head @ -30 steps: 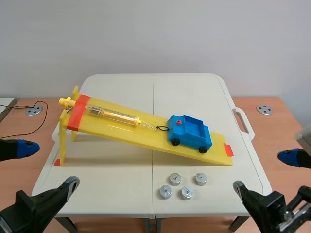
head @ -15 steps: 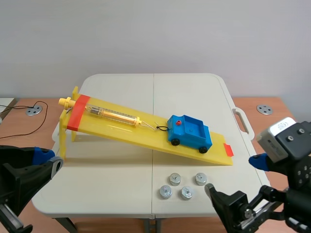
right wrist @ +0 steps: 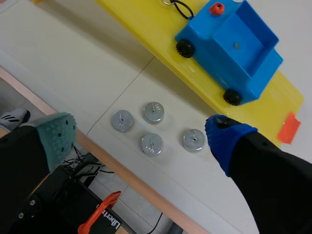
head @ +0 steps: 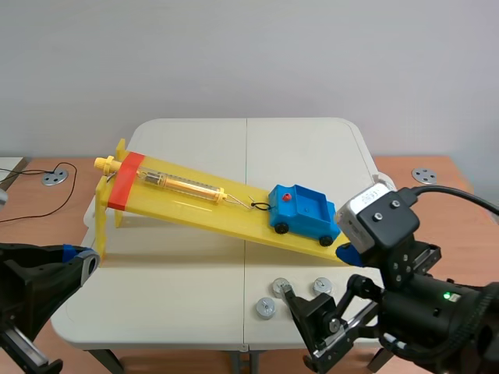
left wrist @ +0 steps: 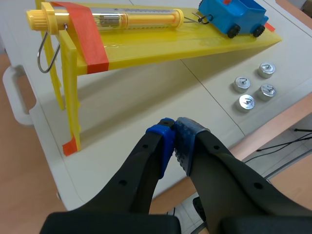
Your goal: Place the four metal weights on the blue cart on the ramp.
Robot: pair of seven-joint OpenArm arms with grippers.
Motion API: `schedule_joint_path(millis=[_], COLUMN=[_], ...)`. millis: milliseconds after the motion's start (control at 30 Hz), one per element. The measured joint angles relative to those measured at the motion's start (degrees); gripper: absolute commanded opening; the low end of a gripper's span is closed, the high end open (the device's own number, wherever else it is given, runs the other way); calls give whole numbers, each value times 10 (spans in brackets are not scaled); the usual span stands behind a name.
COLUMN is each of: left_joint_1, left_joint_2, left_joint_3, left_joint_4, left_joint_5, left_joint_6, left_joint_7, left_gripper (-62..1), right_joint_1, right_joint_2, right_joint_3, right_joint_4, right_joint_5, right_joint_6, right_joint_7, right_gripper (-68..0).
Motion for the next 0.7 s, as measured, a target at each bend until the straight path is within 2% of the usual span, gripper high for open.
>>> schedule_joint_path(millis=[167, 300, 400, 600, 700], left_joint_1=[0, 0, 0, -2, -2], left_joint_2=[9, 9, 9, 9, 9], left_joint_3=[0, 0, 0, 0, 0], left_joint_4=[0, 0, 0, 0, 0], left_joint_5=[0, 0, 0, 0, 0], left_joint_6=[0, 0, 0, 0, 0], left_joint_7=[8, 10, 12, 12, 12], left_gripper=[-581, -582, -581, -582, -582], right_joint_1=[18, 34, 48, 73, 85], right_joint_2=[-10, -23, -40, -73, -76], right_joint_3=[-25, -41, -47, -47, -52], right_joint_4=[-22, -43, -64, -106, -121], right_joint_5=[-12, -16, -36, -62, -74], right_joint_6=[0, 0, 0, 0, -1], right_joint_7=[0, -9, -11, -13, -13], right_gripper=[-267, -274, -323, -331, -335])
